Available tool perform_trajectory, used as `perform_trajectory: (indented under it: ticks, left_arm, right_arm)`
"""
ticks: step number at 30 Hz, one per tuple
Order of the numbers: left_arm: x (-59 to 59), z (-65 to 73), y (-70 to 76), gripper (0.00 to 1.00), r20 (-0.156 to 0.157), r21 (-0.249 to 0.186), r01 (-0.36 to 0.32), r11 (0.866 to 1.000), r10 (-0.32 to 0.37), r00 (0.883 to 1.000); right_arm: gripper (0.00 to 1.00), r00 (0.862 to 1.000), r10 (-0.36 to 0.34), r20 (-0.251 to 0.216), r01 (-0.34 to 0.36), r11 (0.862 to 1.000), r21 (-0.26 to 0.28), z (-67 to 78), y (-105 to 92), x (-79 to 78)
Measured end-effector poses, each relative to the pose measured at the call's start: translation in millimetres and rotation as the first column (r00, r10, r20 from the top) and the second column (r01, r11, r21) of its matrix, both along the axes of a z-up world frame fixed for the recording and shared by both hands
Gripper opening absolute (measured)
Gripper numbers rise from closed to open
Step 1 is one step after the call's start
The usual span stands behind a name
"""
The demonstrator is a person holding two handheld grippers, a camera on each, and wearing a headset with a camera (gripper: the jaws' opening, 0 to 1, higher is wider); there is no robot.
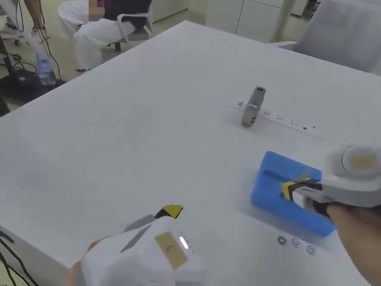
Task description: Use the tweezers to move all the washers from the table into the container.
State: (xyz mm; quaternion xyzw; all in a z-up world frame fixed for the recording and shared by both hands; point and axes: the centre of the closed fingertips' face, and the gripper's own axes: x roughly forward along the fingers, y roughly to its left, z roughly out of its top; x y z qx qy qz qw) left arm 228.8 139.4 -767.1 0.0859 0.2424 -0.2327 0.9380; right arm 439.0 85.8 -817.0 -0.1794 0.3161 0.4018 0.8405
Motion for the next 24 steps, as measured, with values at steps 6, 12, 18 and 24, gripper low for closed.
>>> perform_trajectory:
  ticks: [6,12,18,24]
  left_arm:
    - [-0.3,-1.8,-0.4,0.99,-0.002,0.019,0.005,1.000,-0.005,1.000]
    - [-0.2,-4.7,1.0,0.99,-0.008,0.048,0.004,0.999,-0.003,1.000]
    - [-0.6,-7.4,1.4,0.99,-0.010,0.079,0.008,0.997,-0.007,1.000]
    - [-0.1,-3.2,-0.4,0.99,0.005,0.055,0.009,0.998,-0.009,1.000]
  right_arm:
    - [0.03,1.000,-0.026,0.000,0.026,0.999,0.018,-0.5,-2.2,2.3]
    - [0.03,0.999,-0.046,-0.012,0.047,0.998,0.034,5.9,-6.0,1.2]
    - [0.03,0.999,-0.043,-0.019,0.044,0.996,0.078,28.0,-12.4,0.3]
    - [0.03,1.000,-0.030,-0.004,0.030,0.992,0.121,54.0,-20.8,-9.6]
